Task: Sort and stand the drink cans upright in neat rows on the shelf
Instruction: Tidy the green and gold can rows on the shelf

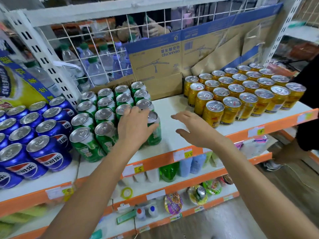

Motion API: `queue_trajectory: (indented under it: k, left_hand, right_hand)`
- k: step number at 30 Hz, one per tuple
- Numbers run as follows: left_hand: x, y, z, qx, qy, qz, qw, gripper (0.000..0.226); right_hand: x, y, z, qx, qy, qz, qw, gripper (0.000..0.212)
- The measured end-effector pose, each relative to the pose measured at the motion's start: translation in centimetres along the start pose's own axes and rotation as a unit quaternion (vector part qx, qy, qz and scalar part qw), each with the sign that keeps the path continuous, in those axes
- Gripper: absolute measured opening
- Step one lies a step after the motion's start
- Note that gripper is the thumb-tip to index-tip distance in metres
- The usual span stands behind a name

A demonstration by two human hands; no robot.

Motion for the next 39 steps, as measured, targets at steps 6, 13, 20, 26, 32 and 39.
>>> queue_trajectory:
  k: [6, 13, 20, 26, 32, 39]
  left_hand:
    - [-0.8, -0.5, -0.9, 0.047, -0.002, 0.029, 0.998, 0.038]
    - [-2.4, -0.1, 0.0, -0.028, -0.044, 0.005, 0.999, 0.055]
    - [-10.4, 1.9, -1.0, -0.087, -0.014, 0.07, 0.994, 0.052]
    - [-16.4, 5.4, -3.8, -0.011, -0.015, 0.179, 0.984, 0.072]
    - [-19.3, 8.5, -6.9, 0.073, -0.028, 0.204, 0.976, 0.104]
    - [-19.3, 10.2, -10.0, 0.144, -0.036, 0.229, 0.962, 0.112]
  right_hand:
    - [-3.7, -1.3, 0.7, 0.016, -0.035, 0.017, 0.999, 0.051]
    - [-3.4, -1.2, -0.7, 0.02, -0.11, 0.07, 0.991, 0.054]
    - [-6.6, -3.7, -0.2, -0.012, -0.126, 0.11, 0.986, 0.054]
    - [-13.7, -7.1, 1.5, -0.056, -0.078, 0.089, 0.991, 0.054]
    - [-19.3, -8.2, 1.2, -0.07, 0.008, 0.154, 0.986, 0.075]
    - [-21.8, -7.3, -0.6, -0.002, 0.013, 0.165, 0.986, 0.074]
Point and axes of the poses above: each hand's wrist, its own z-axis away from the middle knuckle, its own y-axis out of the palm, x = y × z, the point moved 8 cm from there along -z, towards the middle knuckle, and after that the axes turned 4 degrees about y, right-handed, at the moved point
